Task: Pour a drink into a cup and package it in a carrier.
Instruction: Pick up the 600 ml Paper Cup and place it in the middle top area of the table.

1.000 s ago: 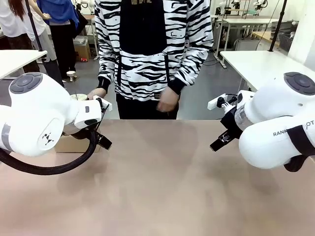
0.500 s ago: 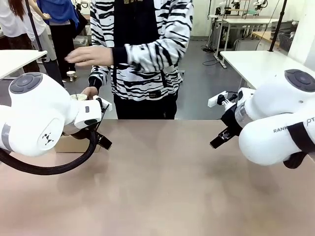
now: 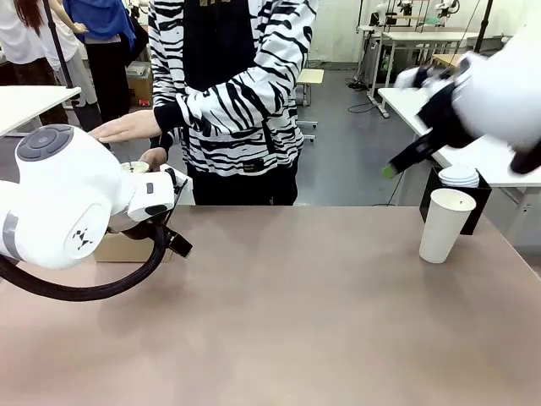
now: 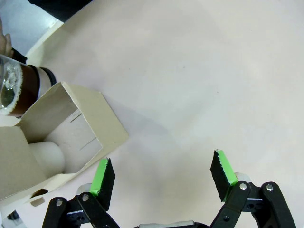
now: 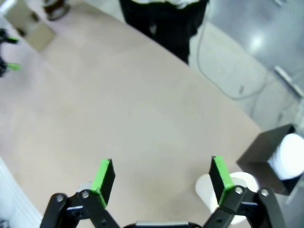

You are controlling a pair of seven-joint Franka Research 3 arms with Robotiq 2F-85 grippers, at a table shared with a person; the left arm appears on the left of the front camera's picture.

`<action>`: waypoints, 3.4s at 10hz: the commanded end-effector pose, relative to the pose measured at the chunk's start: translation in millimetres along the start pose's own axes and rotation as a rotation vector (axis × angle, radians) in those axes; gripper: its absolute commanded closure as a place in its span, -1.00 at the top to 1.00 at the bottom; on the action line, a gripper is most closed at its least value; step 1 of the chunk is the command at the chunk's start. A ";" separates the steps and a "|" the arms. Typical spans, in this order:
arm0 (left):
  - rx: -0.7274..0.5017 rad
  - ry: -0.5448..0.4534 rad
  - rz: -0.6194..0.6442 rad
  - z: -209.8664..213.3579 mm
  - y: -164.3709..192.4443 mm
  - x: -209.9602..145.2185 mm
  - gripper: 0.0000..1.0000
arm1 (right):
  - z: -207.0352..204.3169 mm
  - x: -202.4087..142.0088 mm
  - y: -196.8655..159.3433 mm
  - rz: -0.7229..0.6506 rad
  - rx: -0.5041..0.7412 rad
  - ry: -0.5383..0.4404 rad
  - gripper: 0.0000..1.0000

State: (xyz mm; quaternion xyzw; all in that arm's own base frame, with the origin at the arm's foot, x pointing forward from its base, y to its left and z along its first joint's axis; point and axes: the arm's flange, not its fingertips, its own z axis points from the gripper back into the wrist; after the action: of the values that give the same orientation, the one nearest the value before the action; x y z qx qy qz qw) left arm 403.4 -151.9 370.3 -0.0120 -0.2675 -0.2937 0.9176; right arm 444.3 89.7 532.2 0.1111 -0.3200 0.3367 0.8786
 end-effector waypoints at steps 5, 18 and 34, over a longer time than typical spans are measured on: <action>0.000 0.000 0.000 0.1 0.0 -0.1 1.00 | 16.4 -144.3 -175.9 0.171 0.340 -0.404 1.00; 0.000 0.000 0.000 0.1 0.0 -0.1 1.00 | -20.5 -266.6 -229.1 0.087 0.356 -0.626 1.00; 0.000 0.000 0.000 0.1 0.0 -0.1 1.00 | -167.0 -283.2 -207.2 0.110 0.502 -0.798 1.00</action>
State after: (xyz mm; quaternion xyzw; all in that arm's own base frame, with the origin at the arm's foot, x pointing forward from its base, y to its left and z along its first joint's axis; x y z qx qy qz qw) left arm 403.6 -151.7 370.1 -0.0113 -0.2673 -0.2935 0.9177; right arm 495.3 -146.0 231.5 0.4378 -0.5267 0.3747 0.6249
